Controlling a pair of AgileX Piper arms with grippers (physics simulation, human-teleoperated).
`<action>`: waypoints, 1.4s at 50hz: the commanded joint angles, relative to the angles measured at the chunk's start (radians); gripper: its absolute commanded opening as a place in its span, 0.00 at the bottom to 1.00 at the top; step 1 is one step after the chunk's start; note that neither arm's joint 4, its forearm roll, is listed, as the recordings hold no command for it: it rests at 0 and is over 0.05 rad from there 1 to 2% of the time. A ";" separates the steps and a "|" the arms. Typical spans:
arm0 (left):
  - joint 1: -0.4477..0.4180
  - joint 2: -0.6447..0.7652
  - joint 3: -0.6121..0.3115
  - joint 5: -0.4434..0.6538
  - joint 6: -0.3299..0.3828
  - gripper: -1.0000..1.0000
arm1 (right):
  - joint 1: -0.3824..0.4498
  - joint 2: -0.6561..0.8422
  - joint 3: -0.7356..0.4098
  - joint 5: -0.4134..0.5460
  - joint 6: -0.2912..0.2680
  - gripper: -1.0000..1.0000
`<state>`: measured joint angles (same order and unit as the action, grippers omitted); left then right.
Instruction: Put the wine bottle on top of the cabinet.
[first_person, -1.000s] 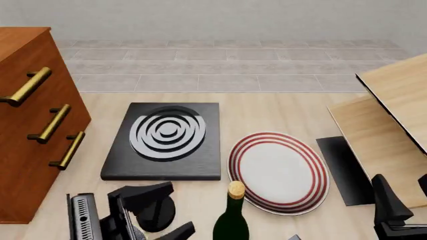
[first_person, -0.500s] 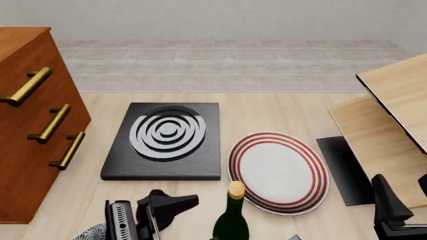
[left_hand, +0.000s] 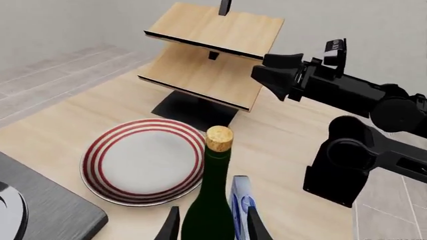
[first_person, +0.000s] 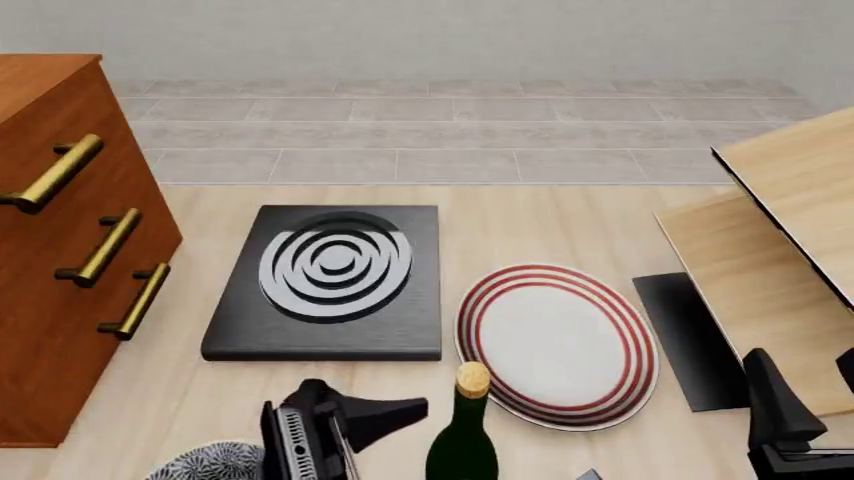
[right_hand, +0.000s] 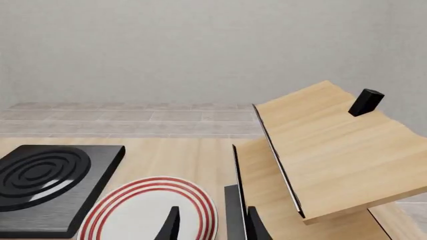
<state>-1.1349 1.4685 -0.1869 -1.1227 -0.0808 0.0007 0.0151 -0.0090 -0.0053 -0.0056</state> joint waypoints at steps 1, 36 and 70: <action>-0.008 0.081 -0.024 -0.042 -0.003 1.00 | 0.000 0.000 0.000 0.000 0.000 1.00; 0.003 0.162 -0.056 -0.076 -0.029 1.00 | 0.000 0.000 0.000 0.000 0.000 1.00; 0.006 0.292 -0.124 -0.094 -0.038 1.00 | 0.000 0.000 0.000 0.000 0.000 1.00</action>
<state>-1.1352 1.7135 -0.2949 -1.2092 -0.1139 0.0006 0.0151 -0.0090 -0.0053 -0.0056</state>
